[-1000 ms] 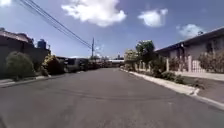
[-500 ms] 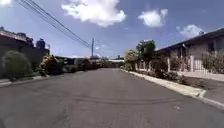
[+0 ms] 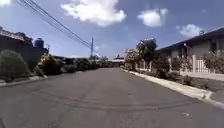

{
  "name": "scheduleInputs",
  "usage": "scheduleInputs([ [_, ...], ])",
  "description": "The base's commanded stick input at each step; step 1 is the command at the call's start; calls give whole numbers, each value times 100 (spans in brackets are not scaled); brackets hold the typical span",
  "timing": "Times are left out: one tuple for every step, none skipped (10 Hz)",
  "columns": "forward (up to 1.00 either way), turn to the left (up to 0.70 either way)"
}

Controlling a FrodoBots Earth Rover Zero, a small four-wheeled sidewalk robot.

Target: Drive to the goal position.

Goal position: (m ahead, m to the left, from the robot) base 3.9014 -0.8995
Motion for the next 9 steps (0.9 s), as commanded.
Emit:
scheduleInputs([
  [45,0],
  [45,0],
  [45,0],
  [45,0],
  [45,0],
  [45,0],
  [45,0],
  [45,0],
  [45,0],
])
